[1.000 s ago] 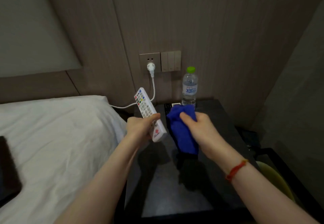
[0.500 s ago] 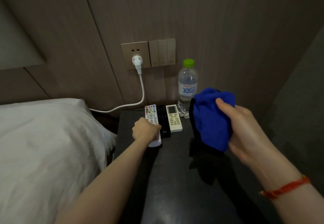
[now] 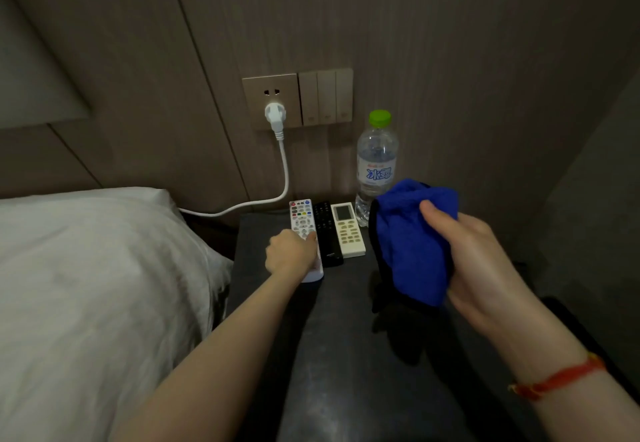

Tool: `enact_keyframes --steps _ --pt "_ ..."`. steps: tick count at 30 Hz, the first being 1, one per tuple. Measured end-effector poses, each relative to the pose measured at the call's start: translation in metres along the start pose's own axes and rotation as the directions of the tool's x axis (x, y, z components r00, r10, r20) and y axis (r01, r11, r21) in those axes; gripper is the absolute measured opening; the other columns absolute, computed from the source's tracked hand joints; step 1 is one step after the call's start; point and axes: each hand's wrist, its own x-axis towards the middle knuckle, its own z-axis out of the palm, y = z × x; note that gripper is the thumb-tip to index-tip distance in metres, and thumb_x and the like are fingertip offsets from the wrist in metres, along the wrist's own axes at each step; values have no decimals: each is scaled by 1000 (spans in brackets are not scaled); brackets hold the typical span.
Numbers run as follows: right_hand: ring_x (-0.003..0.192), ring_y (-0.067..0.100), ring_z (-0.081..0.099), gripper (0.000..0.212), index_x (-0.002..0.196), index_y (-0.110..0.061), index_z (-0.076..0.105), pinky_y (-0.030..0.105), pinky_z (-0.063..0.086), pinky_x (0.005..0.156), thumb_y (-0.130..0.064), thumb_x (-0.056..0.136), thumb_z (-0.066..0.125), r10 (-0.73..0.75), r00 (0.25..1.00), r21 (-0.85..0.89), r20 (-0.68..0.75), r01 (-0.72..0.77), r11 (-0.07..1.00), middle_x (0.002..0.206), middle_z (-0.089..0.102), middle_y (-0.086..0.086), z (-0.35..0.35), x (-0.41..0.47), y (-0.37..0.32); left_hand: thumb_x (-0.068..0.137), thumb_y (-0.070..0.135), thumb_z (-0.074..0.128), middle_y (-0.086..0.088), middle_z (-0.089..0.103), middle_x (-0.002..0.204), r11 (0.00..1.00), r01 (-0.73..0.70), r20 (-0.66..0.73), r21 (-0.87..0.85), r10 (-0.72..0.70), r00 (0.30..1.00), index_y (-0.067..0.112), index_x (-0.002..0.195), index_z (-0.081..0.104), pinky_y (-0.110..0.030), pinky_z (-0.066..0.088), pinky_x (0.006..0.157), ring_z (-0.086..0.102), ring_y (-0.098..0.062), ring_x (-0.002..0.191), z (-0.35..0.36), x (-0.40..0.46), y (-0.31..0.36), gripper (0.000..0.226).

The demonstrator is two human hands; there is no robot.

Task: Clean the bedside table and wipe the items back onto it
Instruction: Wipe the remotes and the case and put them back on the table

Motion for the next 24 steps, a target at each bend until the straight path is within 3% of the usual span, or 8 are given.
enact_keyframes --steps 4,7,10,12,14,19,22,24 --pt "93 20 64 16 97 -14 64 29 49 78 -22 91 52 4 1000 -28 24 -4 1000 99 68 7 19 -8 3 89 37 51 -18 66 110 987 -32 -15 -155 30 999 2 101 65 -37 50 79 62 -34 100 -24 -13 -4 40" --pt "94 22 64 14 94 -15 65 31 49 80 -22 91 53 0 998 -53 55 3 999 101 68 10 41 -17 8 88 29 52 -19 68 105 945 -53 -70 -322 32 997 6 91 71 -36 50 84 63 -35 100 -55 -36 -10 30" --pt "93 23 63 15 94 -15 64 36 48 85 -23 92 52 11 994 -65 112 -4 998 101 67 10 67 -33 11 85 17 51 -30 64 97 878 -139 -152 -458 77 985 -4 83 66 -46 51 80 60 -44 100 -91 -62 -25 26" --pt "88 23 62 16 95 -14 63 35 47 82 -24 92 50 4 986 -85 165 10 996 97 66 10 84 -47 12 82 13 51 -29 65 87 839 -182 -195 -513 93 976 -4 70 60 -50 51 76 61 -46 93 -116 -82 -39 23" --pt "81 19 62 17 96 -13 62 30 48 73 -23 93 49 -14 975 -88 220 34 996 91 65 7 101 -63 14 82 14 53 -23 70 85 823 -195 -244 -534 71 967 7 74 69 -45 53 83 65 -40 91 -144 -101 -58 19" --pt "70 14 60 16 91 -12 62 21 47 59 -20 93 49 -22 951 -89 309 52 995 80 64 4 148 -102 24 82 15 55 -12 72 101 920 -170 -454 -353 -10 891 14 99 72 -36 50 92 64 -33 100 -221 -141 -119 24" --pt "76 18 60 15 86 -14 63 27 46 66 -21 92 51 -30 940 -123 340 76 989 83 65 5 173 -119 32 86 18 53 -19 64 116 989 37 -547 -142 -110 830 5 114 64 -38 44 91 55 -38 111 -264 -152 -165 33" --pt "79 20 59 15 85 -17 63 30 44 69 -24 92 51 -34 929 -169 369 103 980 85 64 6 186 -128 37 86 17 51 -30 55 122 970 241 -581 -44 -221 783 -7 114 57 -44 42 90 48 -45 114 -290 -153 -198 37"
